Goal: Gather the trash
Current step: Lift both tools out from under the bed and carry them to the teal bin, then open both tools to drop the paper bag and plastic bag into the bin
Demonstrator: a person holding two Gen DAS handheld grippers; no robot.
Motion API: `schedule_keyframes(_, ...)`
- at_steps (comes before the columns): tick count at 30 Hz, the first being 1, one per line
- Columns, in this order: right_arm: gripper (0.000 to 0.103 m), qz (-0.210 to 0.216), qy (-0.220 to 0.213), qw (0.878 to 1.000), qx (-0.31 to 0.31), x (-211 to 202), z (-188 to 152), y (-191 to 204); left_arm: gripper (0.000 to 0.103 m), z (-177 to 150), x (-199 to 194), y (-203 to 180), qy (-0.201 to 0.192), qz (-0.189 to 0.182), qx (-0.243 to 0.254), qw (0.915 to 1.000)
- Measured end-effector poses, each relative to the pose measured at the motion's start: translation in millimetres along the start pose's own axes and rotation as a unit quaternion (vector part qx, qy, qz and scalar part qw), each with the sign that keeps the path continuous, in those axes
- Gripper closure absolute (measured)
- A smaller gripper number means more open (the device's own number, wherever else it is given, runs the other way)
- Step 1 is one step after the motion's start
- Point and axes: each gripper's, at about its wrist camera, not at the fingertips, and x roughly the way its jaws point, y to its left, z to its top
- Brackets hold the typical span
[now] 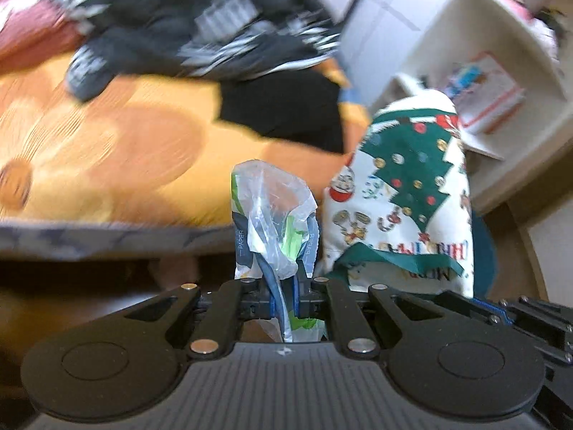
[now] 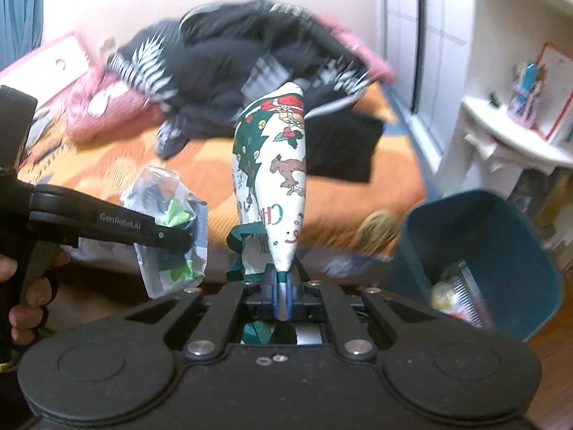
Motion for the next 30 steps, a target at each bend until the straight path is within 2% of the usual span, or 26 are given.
schedule_keyframes(4,0.098,-0.029,-0.026,0.999,0.013,-23.3,13.0,-33.3,0.095,15.9,-3.7,-53.6,-0.016,-0.018,0.055,0.9982)
schedule_keyframes(10,0.098,-0.091,-0.047,0.994,0.039,-46.5,16.6,-90.0,0.095,33.0,6.2,-129.9,-0.02,-0.049,0.112,0.9922)
schedule_keyframes(14,0.098,-0.129,-0.042,0.989,0.057,-48.6,12.8,-127.1,0.095,39.5,24.7,-174.4,-0.01,-0.066,0.14,0.9879)
schedule_keyframes(18,0.098,-0.155,-0.022,0.985,0.078,-38.4,5.1,-161.4,0.095,41.3,54.9,-206.2,0.017,-0.077,0.149,0.9857)
schedule_keyframes(25,0.098,-0.16,0.02,0.979,0.127,-9.8,-13.7,-203.3,0.095,30.1,116.3,-241.9,0.069,-0.064,0.174,0.9803)
schedule_keyframes(30,0.098,-0.138,0.054,0.976,0.161,12.7,-25.2,-220.4,0.095,20.3,150.3,-248.2,0.099,-0.046,0.186,0.9765)
